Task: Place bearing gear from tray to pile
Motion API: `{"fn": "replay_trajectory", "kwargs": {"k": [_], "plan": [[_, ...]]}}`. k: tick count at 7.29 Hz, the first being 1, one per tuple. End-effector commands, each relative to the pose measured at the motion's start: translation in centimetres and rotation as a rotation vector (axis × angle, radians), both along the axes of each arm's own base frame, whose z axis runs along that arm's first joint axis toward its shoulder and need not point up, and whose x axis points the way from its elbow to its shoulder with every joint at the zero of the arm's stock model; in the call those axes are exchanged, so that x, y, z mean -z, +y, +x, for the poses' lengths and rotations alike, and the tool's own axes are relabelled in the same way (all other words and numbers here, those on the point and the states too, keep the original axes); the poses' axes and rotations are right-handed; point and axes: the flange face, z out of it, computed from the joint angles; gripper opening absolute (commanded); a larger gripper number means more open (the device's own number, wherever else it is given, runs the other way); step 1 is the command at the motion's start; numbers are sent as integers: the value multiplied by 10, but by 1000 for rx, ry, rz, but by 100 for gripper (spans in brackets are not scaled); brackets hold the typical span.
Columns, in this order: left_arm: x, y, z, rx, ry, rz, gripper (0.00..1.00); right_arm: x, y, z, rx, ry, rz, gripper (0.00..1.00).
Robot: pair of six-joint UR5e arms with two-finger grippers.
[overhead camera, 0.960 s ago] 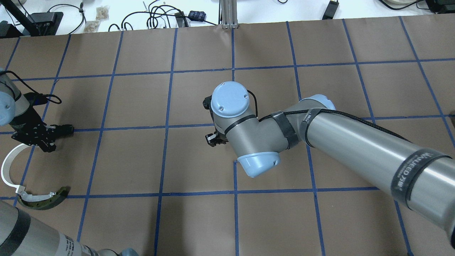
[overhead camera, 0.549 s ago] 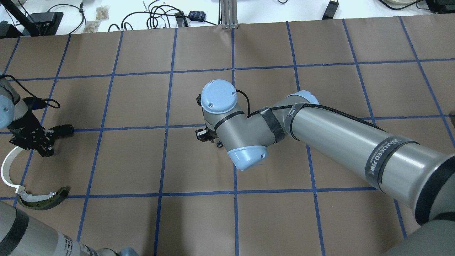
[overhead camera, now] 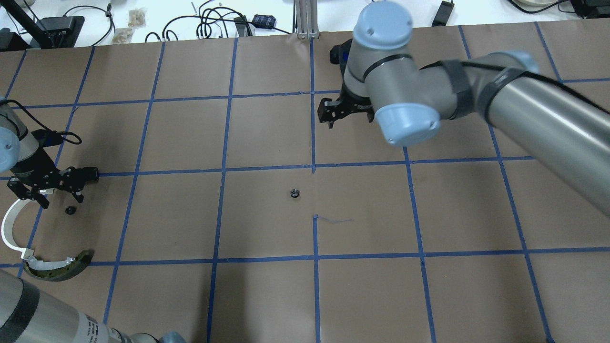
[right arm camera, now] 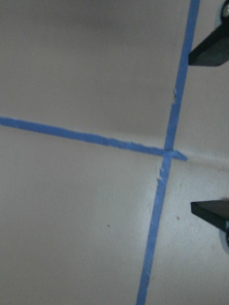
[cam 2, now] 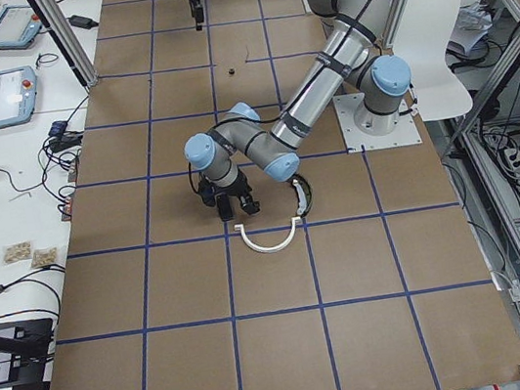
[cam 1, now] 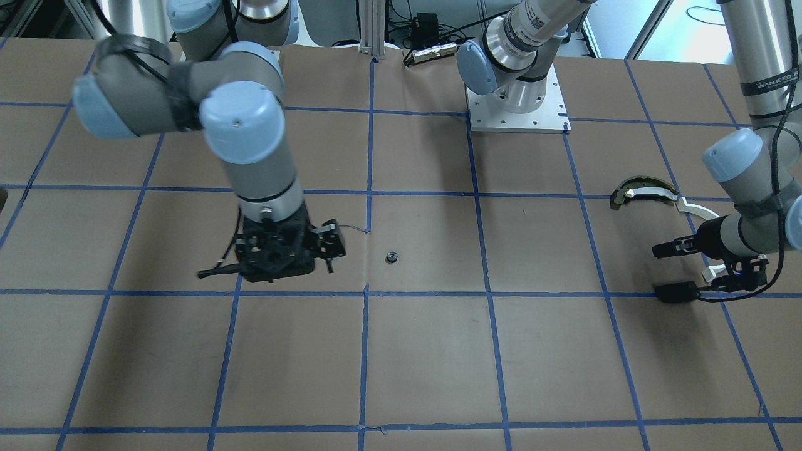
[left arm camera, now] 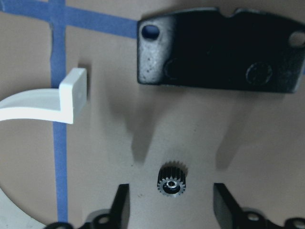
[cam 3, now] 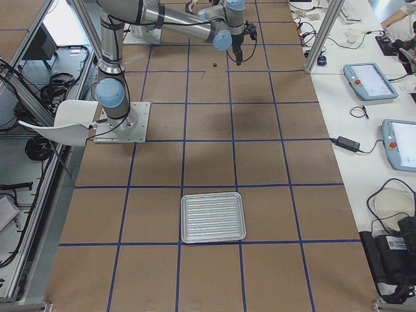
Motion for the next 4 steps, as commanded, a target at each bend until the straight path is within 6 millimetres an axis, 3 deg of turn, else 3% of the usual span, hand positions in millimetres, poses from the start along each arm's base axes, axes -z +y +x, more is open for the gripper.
{"fn": "replay_trajectory", "kwargs": {"k": [1,2,3,4], "plan": [[-57,-50,-76,90,23,-155,100,-96,-9,-102,79,14,87,100],[-84,-78,-143,153,11,-221,100,-127,-5,-105,86,5,112,100],[-102,-93,-217,217,3,-268,100,-153,12,-101,97,3,123,100],[-109,-94,-294,236,11,-297,100,-160,25,-84,112,11,123,100]]}}
